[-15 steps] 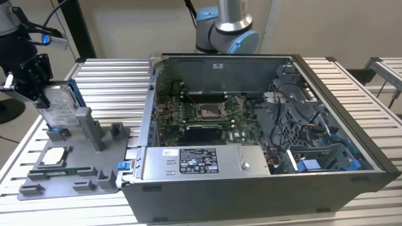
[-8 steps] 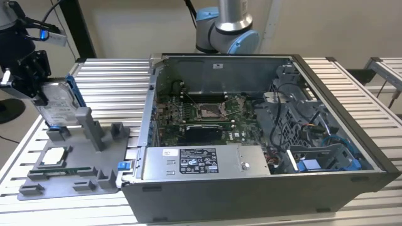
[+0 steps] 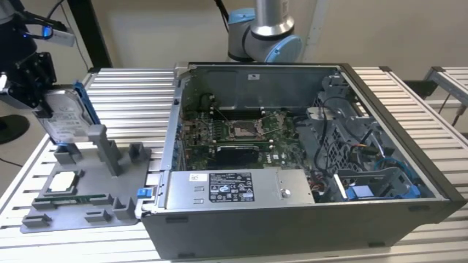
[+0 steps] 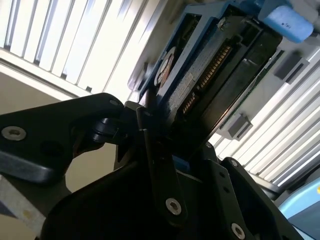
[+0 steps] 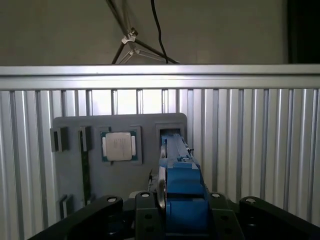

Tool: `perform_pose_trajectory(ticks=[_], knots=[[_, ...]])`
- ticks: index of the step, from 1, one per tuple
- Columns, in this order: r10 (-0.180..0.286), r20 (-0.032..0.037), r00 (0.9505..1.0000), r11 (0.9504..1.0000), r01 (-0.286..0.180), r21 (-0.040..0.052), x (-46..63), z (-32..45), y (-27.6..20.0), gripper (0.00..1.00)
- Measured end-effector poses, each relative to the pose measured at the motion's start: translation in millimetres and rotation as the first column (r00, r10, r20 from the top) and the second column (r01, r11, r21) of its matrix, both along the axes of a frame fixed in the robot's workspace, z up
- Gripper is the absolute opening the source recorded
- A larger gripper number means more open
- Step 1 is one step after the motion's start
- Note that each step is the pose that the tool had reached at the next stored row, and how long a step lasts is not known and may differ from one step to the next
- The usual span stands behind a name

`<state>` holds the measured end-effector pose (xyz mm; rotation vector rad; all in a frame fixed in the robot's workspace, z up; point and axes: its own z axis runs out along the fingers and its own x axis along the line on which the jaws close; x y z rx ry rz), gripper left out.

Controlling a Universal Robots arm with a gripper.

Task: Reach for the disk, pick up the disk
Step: 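Pick up the disk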

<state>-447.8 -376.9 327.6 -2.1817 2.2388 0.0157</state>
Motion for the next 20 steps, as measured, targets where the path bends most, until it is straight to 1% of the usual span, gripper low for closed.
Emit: perform_pose_trajectory(ticks=[20], knots=[[0.000, -0.0001, 1.0000, 1.0000, 0.000, -0.0001, 0.0, 27.5, -0.1, 0.00]])
